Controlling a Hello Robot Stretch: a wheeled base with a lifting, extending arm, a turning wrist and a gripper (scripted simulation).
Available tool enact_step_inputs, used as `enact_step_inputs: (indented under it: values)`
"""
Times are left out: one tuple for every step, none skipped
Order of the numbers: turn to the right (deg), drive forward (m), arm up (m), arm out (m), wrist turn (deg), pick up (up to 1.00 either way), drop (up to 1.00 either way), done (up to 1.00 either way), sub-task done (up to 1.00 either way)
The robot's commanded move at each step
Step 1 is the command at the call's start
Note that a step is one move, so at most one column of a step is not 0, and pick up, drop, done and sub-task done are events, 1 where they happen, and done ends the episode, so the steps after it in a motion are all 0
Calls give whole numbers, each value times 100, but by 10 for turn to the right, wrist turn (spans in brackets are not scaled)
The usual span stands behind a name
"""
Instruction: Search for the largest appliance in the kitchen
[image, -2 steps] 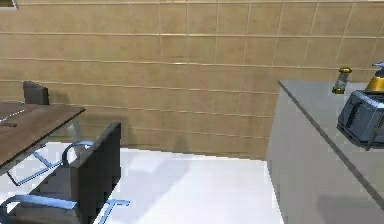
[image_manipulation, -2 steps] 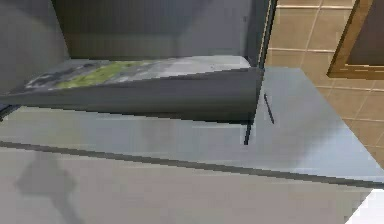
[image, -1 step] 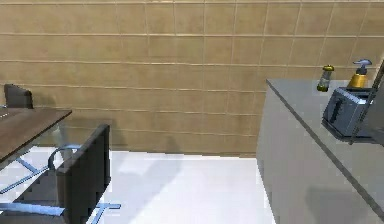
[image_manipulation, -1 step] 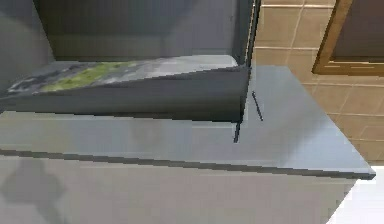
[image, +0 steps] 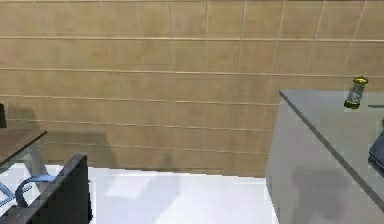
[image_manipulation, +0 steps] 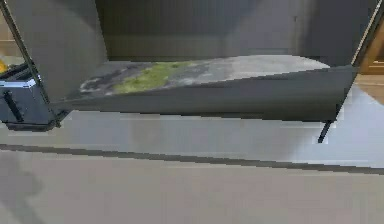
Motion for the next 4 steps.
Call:
enact_step_inputs:
  values:
    - [-450, 0, 0, 0, 0, 0, 0, 0, 0]
    - [-450, 0, 0, 0, 0, 0, 0, 0, 0]
    - [-210, 0, 0, 0, 0, 0, 0, 0, 0]
    - [0, 100, 0, 0, 0, 0, 0, 0, 0]
